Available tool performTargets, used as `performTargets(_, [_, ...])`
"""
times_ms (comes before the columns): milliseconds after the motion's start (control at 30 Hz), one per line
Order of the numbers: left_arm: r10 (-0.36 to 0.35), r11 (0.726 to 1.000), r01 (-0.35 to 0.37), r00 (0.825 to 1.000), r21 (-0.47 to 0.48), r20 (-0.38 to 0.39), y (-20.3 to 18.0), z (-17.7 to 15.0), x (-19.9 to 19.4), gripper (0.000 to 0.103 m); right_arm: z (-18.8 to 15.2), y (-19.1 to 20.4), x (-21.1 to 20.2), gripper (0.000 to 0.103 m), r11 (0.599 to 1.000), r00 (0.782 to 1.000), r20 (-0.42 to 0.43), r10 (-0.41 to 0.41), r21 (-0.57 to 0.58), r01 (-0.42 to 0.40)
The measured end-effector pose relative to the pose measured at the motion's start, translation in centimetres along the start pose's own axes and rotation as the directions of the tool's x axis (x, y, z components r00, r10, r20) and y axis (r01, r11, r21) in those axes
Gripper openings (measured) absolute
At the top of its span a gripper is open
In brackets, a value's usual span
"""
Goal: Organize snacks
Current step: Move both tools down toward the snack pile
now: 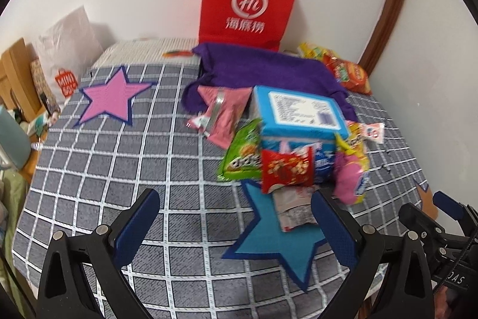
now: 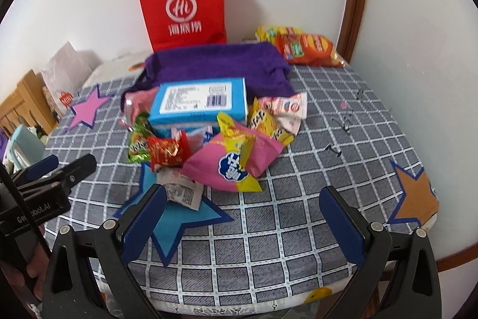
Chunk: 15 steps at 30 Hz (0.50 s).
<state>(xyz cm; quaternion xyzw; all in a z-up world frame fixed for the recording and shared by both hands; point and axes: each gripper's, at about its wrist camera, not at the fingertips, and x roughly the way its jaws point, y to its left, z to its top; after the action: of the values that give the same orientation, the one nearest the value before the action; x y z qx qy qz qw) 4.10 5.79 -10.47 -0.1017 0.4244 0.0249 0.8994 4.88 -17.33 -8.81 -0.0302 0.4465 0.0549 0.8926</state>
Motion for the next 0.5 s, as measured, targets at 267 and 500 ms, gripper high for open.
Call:
performTargets(267, [0.015,0.999,-0.019,0.998,-0.051,-0.067,2.9,-0.6,3.5,0.101,-0.2,1.0,4.8,0.101,1.000,0.996,-0.093,-0.007,-0.007,0.006])
performTargets(500, [0.004,0.997,-0.010,0.996,-0.072,-0.084,4.2,-0.5,5.2,0.100,1.0,0.8,5.0,0.101,0.998,0.999,-0.016,0.034,0.045,-0.033])
